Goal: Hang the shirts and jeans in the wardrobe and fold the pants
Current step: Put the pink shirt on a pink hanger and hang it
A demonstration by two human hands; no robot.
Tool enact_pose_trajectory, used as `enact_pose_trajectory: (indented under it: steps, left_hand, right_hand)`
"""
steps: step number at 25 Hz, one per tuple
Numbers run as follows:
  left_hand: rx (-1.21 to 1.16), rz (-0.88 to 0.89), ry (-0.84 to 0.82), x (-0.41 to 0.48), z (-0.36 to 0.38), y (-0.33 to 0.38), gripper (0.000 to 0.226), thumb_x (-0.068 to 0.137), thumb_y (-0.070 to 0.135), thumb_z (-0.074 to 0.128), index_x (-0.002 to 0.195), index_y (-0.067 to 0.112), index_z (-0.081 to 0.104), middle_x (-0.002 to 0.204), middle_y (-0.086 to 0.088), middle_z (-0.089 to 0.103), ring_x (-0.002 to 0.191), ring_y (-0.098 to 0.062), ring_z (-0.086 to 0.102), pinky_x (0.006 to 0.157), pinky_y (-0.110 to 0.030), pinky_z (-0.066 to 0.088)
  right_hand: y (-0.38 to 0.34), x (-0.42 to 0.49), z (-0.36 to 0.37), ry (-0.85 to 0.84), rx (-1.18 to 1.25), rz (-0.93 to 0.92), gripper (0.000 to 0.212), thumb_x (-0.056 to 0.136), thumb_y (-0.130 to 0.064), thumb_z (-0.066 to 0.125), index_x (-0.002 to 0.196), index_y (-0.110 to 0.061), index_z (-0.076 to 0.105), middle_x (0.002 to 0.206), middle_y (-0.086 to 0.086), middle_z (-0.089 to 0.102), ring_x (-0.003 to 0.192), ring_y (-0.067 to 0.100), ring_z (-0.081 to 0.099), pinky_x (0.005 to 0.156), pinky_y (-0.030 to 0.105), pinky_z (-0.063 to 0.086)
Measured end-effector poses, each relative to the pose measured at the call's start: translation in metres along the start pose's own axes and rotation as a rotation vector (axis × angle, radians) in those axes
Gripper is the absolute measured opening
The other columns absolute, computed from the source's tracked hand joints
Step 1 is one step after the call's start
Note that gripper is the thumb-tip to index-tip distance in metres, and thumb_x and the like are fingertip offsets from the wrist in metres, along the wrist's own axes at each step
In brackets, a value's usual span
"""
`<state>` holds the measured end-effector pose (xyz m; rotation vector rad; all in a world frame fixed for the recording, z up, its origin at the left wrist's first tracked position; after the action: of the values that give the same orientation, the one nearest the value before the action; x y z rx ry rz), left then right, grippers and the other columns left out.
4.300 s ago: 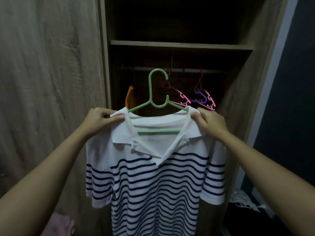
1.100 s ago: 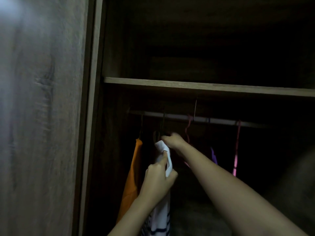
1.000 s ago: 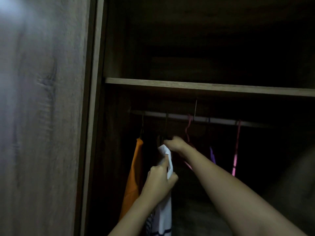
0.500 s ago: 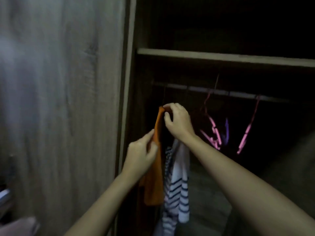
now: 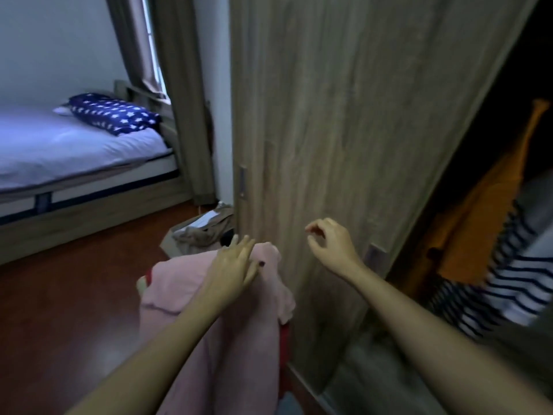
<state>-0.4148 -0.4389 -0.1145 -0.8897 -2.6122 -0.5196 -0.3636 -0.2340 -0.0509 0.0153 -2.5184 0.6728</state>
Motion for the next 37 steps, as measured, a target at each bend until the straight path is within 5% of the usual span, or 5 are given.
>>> enact_pose_trajectory:
  steps: [7, 13, 20, 32, 37]
  left_hand:
    - [0.272, -0.104, -0.206, -0.048, 0.042, -0.106, 0.061, 0.080, 0.041, 0.037, 0.116, 0.001, 0.064, 0.121, -0.018, 0.064, 0.107, -0.032, 0.064, 0.079, -0.051, 0.053]
    - [0.103, -0.119, 0.072, -0.037, 0.041, -0.115, 0.039, 0.081, 0.019, 0.042, 0.104, 0.006, 0.071, 0.104, -0.015, 0.071, 0.090, -0.031, 0.070, 0.071, -0.044, 0.056]
    - [-0.367, -0.687, 0.585, -0.006, -0.055, -0.134, 0.030, 0.102, 0.027, 0.033, 0.100, 0.004, 0.052, 0.087, -0.025, 0.063, 0.080, -0.042, 0.058, 0.061, -0.033, 0.029]
    - [-1.193, 0.114, 0.619, 0.068, -0.275, -0.041, 0.017, 0.103, 0.019, 0.033, 0.094, 0.019, 0.048, 0.081, -0.004, 0.061, 0.072, -0.015, 0.061, 0.069, -0.033, 0.053]
    - [-1.158, 0.139, 0.700, 0.052, -0.336, -0.035, 0.012, 0.102, 0.017, 0.036, 0.096, 0.017, 0.045, 0.071, 0.006, 0.064, 0.067, -0.012, 0.060, 0.066, -0.030, 0.052]
  right_hand:
    - [0.005, 0.001, 0.105, -0.233, -0.003, 0.179, 0.022, 0.088, -0.010, 0.056, 0.107, -0.003, 0.066, 0.105, 0.017, 0.063, 0.097, 0.030, 0.060, 0.084, 0.027, 0.041]
    - [-0.009, 0.020, 0.180, -0.410, -0.060, 0.161, 0.053, 0.087, -0.026, 0.060, 0.137, -0.011, 0.045, 0.133, 0.013, 0.046, 0.123, 0.029, 0.042, 0.107, 0.033, 0.029]
    - [-0.005, 0.033, 0.174, -0.232, -0.047, 0.096, 0.011, 0.086, -0.011, 0.059, 0.088, -0.005, 0.069, 0.094, 0.014, 0.065, 0.092, 0.031, 0.061, 0.075, 0.027, 0.037]
    - [-0.082, 0.058, 0.121, -0.369, 0.272, 0.071, 0.122, 0.057, -0.058, 0.069, 0.146, -0.037, -0.011, 0.153, 0.004, 0.027, 0.139, 0.025, 0.027, 0.112, 0.048, 0.028]
    - [-0.104, 0.059, 0.113, -0.584, 0.013, 0.007, 0.053, 0.075, -0.057, 0.059, 0.123, -0.039, 0.048, 0.116, -0.009, 0.063, 0.118, 0.021, 0.054, 0.102, 0.040, 0.034]
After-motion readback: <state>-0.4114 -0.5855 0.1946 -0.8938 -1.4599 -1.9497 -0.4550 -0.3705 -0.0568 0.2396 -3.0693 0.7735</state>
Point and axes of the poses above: each hand's wrist, its own x-axis towards the middle knuckle, its own z-axis out of the palm, y = z × x, the point moved 3 cm from there along x, towards the middle knuckle
